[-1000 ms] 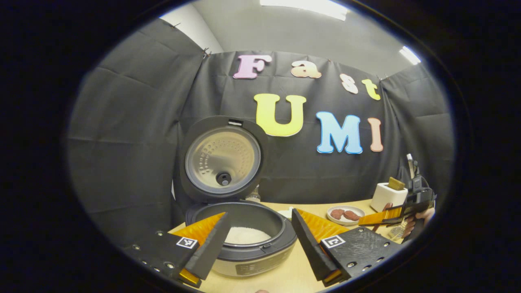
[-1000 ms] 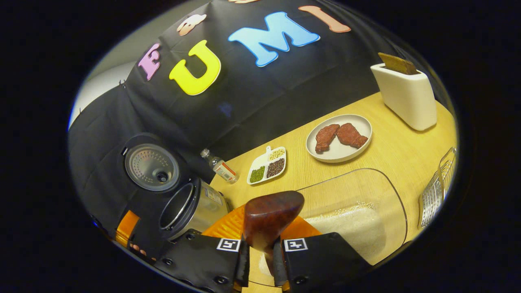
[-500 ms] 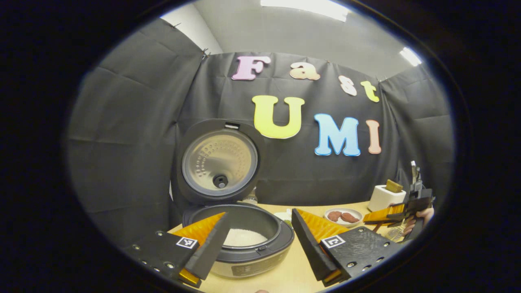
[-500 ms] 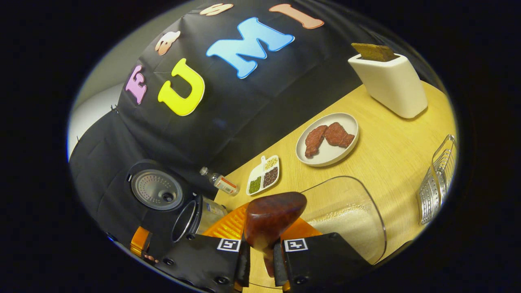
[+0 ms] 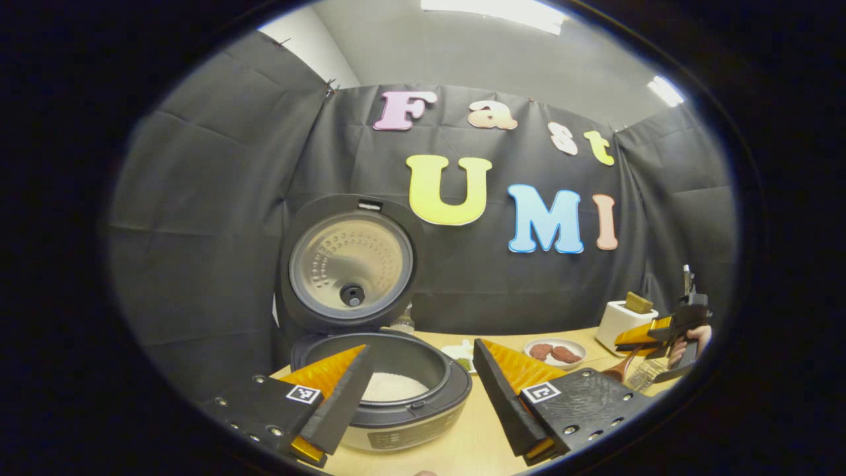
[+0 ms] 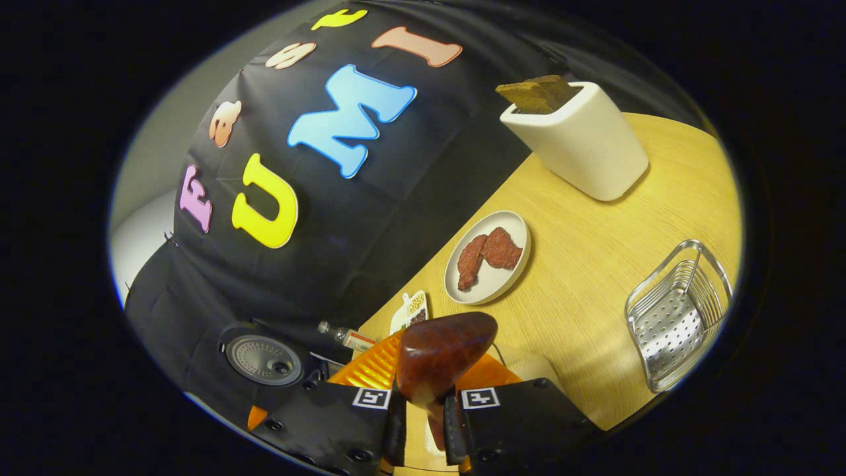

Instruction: Close the left gripper, press the button to open the rice cooker; take a wooden spoon from the chopstick holder with the right hand, scoop a spoonful of rice and pour it into the rice cooker, then put the wooden spoon back into the chopstick holder.

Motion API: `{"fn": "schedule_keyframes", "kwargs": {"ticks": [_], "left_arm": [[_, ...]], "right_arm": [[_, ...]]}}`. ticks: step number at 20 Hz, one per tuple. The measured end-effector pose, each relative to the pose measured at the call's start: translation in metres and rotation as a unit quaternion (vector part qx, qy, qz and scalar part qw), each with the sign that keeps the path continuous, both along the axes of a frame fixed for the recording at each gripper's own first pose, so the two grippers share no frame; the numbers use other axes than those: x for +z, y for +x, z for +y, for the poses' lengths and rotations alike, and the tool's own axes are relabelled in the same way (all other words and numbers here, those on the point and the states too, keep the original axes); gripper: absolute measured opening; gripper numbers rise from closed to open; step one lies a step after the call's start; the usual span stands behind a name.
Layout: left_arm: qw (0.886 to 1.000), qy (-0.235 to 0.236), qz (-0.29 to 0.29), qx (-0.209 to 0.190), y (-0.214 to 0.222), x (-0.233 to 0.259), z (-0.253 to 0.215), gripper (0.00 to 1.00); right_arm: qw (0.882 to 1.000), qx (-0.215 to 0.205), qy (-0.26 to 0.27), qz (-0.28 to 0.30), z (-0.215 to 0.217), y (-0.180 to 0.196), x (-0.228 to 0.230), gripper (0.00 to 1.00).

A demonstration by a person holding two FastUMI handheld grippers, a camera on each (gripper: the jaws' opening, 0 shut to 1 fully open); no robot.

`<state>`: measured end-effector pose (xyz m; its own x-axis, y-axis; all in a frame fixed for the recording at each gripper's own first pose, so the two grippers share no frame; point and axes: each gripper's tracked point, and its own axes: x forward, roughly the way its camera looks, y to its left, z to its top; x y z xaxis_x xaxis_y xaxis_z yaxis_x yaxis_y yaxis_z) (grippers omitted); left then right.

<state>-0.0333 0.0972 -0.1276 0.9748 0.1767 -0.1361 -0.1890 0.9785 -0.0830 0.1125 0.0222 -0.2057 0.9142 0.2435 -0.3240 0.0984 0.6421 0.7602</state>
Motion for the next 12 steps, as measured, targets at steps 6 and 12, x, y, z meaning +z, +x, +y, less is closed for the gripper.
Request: {"fn": "schedule_keyframes", "kwargs": {"ticks": [6, 12], "left_arm": [[1.000, -0.001, -0.004, 0.007, -0.003, 0.002, 0.004, 0.92], [1.000, 0.001, -0.008, 0.026, -0.016, 0.006, 0.023, 0.94]], "right_arm": [[0.994, -0.020, 0.107, 0.013, -0.007, 0.005, 0.004, 0.24], [0.986, -0.010, 0.168, 0.002, 0.009, 0.017, 0.023, 0.24]]}}
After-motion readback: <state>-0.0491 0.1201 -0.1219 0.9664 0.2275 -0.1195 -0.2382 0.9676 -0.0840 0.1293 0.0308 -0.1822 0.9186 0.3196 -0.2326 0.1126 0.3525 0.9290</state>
